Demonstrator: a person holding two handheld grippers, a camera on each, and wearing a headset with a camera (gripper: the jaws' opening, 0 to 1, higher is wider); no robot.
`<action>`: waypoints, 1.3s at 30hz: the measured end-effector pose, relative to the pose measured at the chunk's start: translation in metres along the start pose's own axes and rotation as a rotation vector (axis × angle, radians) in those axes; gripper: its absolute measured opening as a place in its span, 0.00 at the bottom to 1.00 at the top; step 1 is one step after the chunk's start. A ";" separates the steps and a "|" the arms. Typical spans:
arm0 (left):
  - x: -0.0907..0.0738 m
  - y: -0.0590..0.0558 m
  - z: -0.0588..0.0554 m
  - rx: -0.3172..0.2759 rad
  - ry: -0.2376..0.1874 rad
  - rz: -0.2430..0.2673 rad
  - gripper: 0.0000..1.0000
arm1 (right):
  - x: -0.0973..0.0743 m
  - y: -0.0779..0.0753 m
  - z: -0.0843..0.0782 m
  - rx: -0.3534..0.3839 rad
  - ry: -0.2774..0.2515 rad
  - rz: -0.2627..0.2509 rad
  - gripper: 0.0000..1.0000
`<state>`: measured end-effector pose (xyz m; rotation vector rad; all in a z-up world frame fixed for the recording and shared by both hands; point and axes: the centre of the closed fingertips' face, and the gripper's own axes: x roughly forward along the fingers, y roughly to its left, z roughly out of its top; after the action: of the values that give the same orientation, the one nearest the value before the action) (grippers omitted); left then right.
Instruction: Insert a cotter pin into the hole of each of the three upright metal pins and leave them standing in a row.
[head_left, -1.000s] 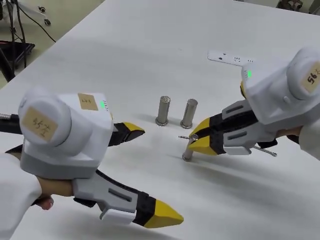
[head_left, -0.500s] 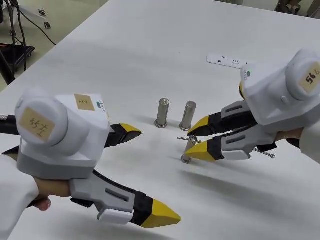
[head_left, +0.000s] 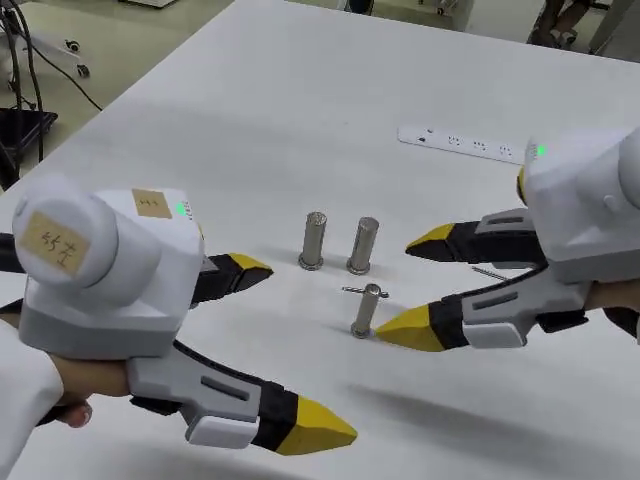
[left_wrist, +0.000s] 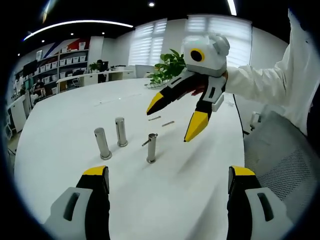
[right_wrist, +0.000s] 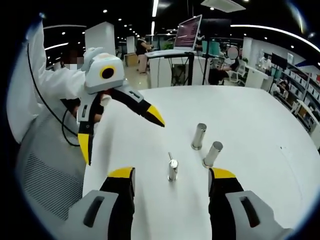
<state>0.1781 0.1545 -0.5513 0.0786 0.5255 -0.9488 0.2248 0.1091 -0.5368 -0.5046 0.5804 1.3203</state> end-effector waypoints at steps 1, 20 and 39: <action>0.000 0.000 0.001 0.001 -0.001 -0.001 0.99 | -0.003 0.000 0.000 0.009 -0.008 -0.017 0.57; -0.006 -0.002 0.012 0.004 -0.024 -0.011 0.99 | -0.063 0.001 -0.025 0.232 -0.088 -0.245 0.80; -0.012 0.004 0.021 -0.033 -0.046 0.008 0.99 | -0.094 0.016 -0.055 0.407 -0.188 -0.332 0.92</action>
<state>0.1841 0.1599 -0.5287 0.0286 0.4977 -0.9318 0.1894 0.0068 -0.5171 -0.1302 0.5625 0.8908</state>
